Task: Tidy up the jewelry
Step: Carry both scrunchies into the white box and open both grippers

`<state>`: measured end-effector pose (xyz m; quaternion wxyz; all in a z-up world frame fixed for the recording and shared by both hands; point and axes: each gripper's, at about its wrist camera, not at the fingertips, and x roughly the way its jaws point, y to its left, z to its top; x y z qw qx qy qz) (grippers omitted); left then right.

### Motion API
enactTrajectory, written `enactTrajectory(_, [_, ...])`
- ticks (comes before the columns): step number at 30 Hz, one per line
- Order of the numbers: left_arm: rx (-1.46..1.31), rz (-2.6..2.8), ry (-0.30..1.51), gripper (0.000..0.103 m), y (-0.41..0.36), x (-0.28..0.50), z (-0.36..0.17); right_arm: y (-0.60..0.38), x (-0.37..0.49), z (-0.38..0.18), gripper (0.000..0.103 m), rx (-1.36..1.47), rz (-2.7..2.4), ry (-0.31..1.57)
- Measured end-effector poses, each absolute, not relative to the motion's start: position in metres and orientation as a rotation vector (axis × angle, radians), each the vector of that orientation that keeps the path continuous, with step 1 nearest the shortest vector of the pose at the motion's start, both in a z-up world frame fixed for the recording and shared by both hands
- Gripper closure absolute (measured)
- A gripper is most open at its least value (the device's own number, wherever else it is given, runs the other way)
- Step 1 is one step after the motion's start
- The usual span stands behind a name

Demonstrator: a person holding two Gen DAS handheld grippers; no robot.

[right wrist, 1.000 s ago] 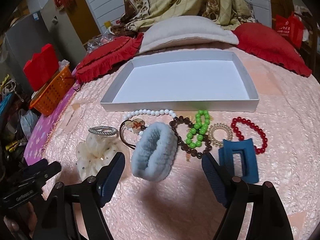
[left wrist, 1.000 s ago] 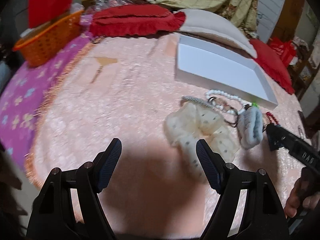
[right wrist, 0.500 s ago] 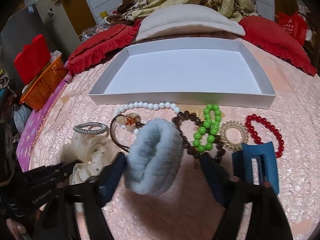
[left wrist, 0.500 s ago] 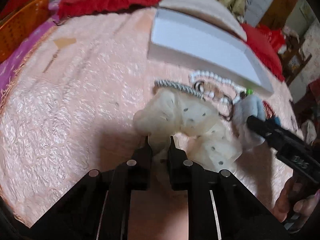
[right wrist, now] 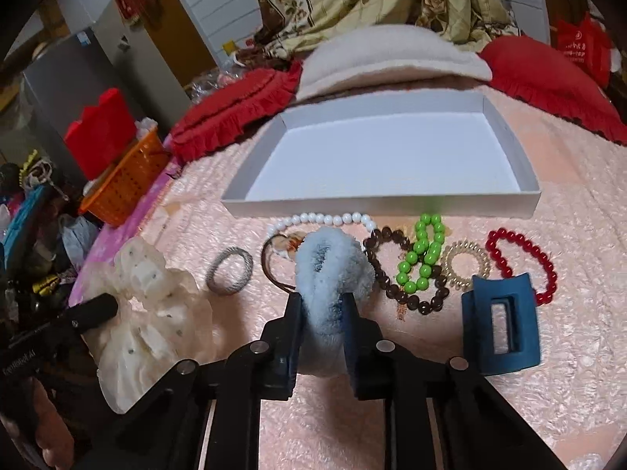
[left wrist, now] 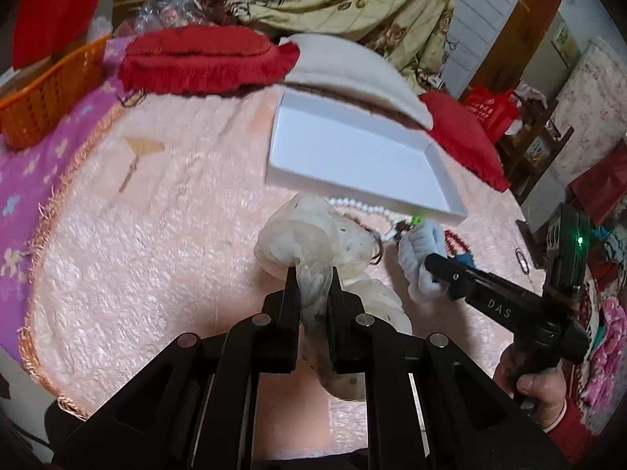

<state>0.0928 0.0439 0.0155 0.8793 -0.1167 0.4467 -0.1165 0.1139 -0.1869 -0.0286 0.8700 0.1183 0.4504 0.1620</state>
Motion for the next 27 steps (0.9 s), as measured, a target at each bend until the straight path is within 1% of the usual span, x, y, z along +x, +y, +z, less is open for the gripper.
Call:
enactTrajectory(7, [-0.248,-0.272,0.921,0.093,0.035,0.129,0.034,-0.196,0.130,0.002,0.085,0.315,0.373,0.888])
enactTrajectory(13, [-0.206,-0.233,0.912,0.093,0.024,0.210,0.043,-0.206,0.193,0.015,0.085,0.400,0.361,0.882])
enactTrajectory(17, [-0.162,-0.209,0.932,0.093,0.015,0.281,0.031,-0.210,0.251,-0.001,0.085,0.475,0.346,0.929])
enactTrajectory(20, [-0.123,-0.182,0.976,0.093,0.009,0.335,0.008,-0.214,0.294,-0.018,0.085,0.544,0.338,0.956])
enactTrajectory(26, [-0.091,-0.141,1.002,0.092,0.012,0.393,-0.026,-0.199,0.364,-0.053,0.084,0.603,0.347,1.022])
enactTrajectory(27, [-0.090,-0.140,1.004,0.088,0.012,0.396,-0.029,-0.196,0.369,-0.058,0.084,0.606,0.349,1.033])
